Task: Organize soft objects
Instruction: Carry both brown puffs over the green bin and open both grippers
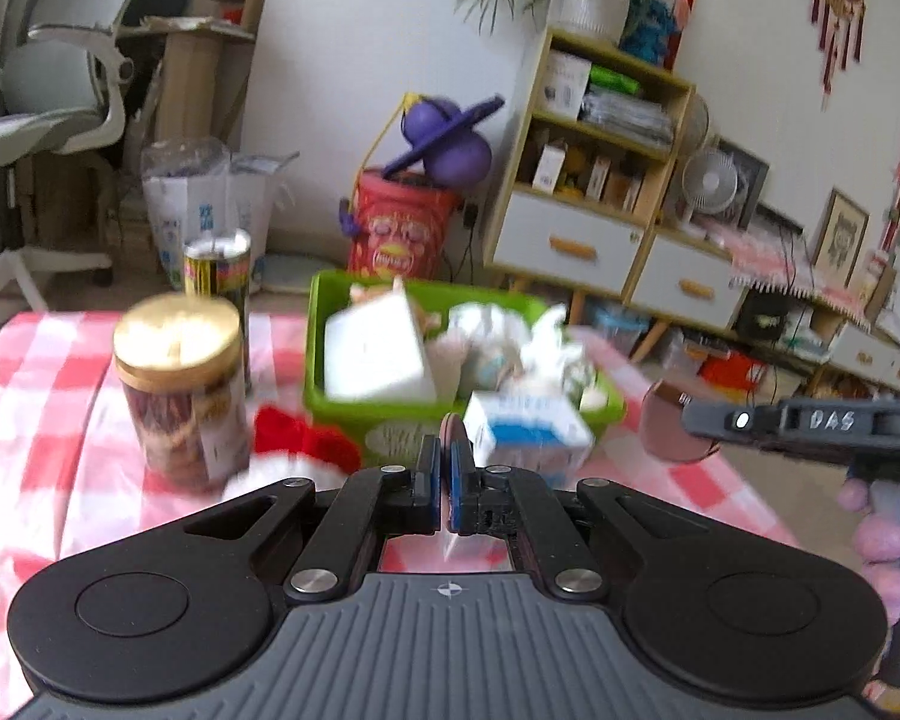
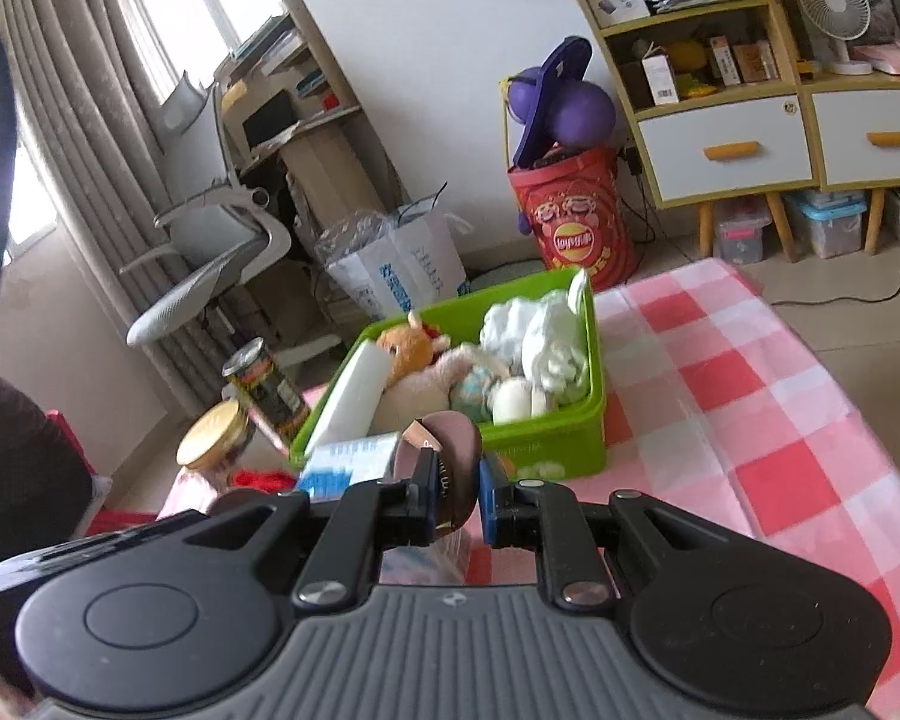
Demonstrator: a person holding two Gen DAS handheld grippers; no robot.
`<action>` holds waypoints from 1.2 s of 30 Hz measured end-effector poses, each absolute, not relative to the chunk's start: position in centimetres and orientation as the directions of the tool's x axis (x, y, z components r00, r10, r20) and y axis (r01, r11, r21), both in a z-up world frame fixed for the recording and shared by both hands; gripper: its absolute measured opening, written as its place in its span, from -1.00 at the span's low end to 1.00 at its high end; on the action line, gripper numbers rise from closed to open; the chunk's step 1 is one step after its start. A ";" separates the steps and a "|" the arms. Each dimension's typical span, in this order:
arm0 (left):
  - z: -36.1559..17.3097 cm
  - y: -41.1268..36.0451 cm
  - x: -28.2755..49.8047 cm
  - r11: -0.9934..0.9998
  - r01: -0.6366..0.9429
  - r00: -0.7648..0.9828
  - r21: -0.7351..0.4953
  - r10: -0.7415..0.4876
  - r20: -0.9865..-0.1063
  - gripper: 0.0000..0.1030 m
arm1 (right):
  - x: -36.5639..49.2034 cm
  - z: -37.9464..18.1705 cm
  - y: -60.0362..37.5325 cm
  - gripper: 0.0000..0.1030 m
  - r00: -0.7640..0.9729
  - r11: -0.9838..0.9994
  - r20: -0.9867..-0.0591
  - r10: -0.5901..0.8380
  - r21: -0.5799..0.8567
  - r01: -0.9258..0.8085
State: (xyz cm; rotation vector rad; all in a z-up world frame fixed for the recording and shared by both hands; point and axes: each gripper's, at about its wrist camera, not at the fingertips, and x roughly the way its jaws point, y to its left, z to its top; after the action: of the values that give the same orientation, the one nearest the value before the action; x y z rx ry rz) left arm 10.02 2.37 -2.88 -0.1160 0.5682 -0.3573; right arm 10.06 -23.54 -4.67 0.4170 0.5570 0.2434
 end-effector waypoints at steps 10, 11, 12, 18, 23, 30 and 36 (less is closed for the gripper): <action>-0.6 0.2 16.0 0.897 0.346 0.761 -0.276 -0.440 -0.476 -1.00 | 15.0 -4.2 -24.1 -0.88 0.834 0.875 -0.446 0.326 0.476 -0.088; -0.7 -0.2 16.8 0.892 0.354 0.751 -0.282 -0.451 -0.482 -1.00 | 15.4 -4.3 -24.1 -0.88 0.832 0.873 -0.448 0.328 0.481 -0.085; -0.8 -0.7 17.5 0.888 0.362 0.741 -0.284 -0.459 -0.490 -1.00 | 16.0 -4.5 -24.1 -0.88 0.828 0.870 -0.452 0.331 0.486 -0.083; -2.9 -2.1 20.8 0.892 0.368 0.704 -0.264 -0.453 -0.547 -1.00 | 18.5 -5.9 -23.5 -0.87 0.806 0.879 -0.489 0.334 0.471 -0.078; -4.5 -2.0 22.0 0.893 0.359 0.685 -0.270 -0.449 -0.574 -1.00 | 19.7 -6.9 -23.0 -0.86 0.796 0.877 -0.501 0.340 0.474 -0.076; -5.0 -2.2 22.8 0.899 0.341 0.677 -0.275 -0.438 -0.592 -0.77 | 21.0 -7.5 -22.2 -0.69 0.776 0.887 -0.539 0.327 0.458 -0.056; -4.7 -2.1 22.0 0.908 0.338 0.690 -0.248 -0.418 -0.591 -0.23 | 20.2 -6.6 -23.2 -0.46 0.779 0.892 -0.549 0.301 0.451 -0.027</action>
State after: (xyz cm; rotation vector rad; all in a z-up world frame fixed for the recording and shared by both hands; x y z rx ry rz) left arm 22.00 -2.09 -4.66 -0.1226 0.6898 -0.4243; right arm 20.16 -23.19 -6.63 0.4410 0.6577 0.1833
